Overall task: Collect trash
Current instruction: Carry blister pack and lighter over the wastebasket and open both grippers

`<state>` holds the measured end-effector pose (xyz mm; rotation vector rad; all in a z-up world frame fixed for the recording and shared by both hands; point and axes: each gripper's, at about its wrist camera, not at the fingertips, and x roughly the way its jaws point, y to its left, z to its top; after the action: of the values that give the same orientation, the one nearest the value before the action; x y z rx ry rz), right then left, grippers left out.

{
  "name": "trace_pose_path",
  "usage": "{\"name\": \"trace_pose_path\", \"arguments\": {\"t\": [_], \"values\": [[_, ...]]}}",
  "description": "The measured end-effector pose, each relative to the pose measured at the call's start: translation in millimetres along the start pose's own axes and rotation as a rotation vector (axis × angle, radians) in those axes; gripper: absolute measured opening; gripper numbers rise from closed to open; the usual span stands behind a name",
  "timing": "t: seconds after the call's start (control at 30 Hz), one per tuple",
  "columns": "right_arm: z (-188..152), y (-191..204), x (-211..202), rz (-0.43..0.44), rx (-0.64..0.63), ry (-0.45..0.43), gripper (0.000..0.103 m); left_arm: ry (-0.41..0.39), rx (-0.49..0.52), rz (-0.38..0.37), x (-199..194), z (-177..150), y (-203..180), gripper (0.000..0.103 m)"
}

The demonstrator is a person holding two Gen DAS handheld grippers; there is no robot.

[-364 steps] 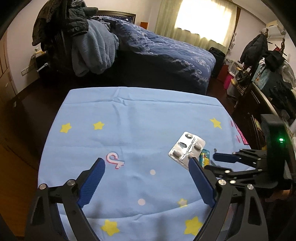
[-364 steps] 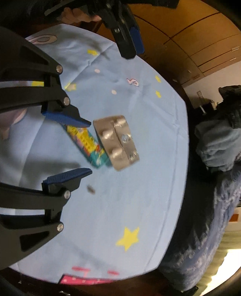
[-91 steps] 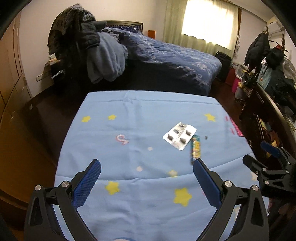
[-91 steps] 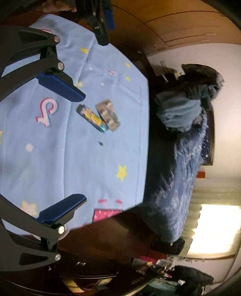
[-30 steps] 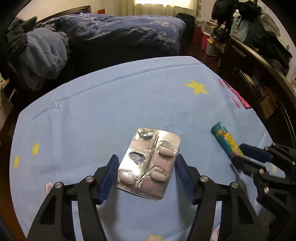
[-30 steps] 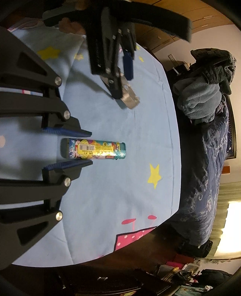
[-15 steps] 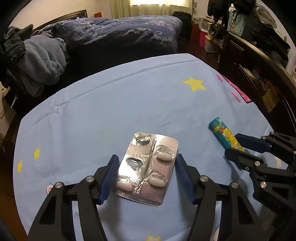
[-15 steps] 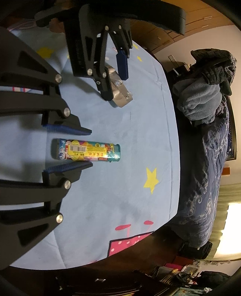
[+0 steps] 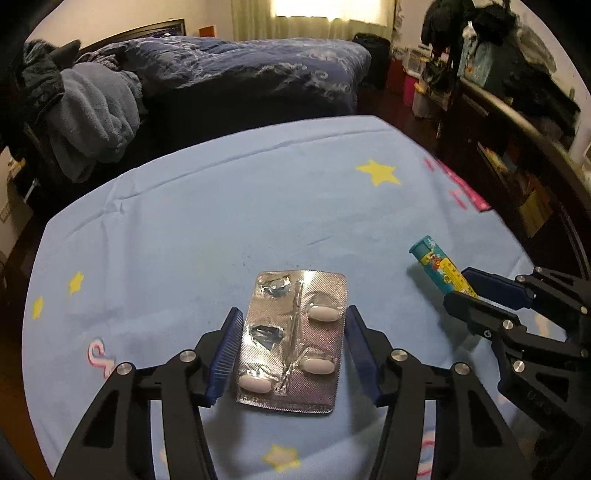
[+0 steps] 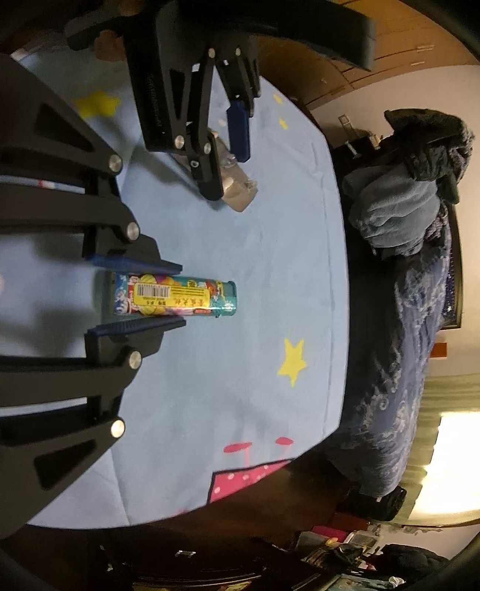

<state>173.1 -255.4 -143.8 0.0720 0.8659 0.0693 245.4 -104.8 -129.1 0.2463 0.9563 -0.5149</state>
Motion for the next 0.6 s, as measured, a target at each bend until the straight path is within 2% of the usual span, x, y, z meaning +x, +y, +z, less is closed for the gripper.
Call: {"name": "trace_pose_path", "arguments": {"t": [0.13, 0.33, 0.43, 0.6], "values": [[0.2, -7.9, -26.6, -0.002, 0.004, -0.051, 0.023, -0.036, -0.038, -0.039, -19.4, 3.2, -5.3, 0.056], [-0.2, -44.2, -72.2, -0.028, 0.046, -0.131, 0.023, -0.092, -0.007, -0.098, -47.0, 26.9, -38.2, 0.056], [-1.6, -72.5, -94.1, -0.062, 0.077, -0.172, 0.023, -0.11, 0.028, -0.142, -53.4, 46.0, -67.5, 0.056], [-12.0, -134.0, -113.1, -0.135, 0.169, -0.209, 0.023, -0.095, 0.095, -0.224, -43.8, 80.7, -131.2, 0.056]]}}
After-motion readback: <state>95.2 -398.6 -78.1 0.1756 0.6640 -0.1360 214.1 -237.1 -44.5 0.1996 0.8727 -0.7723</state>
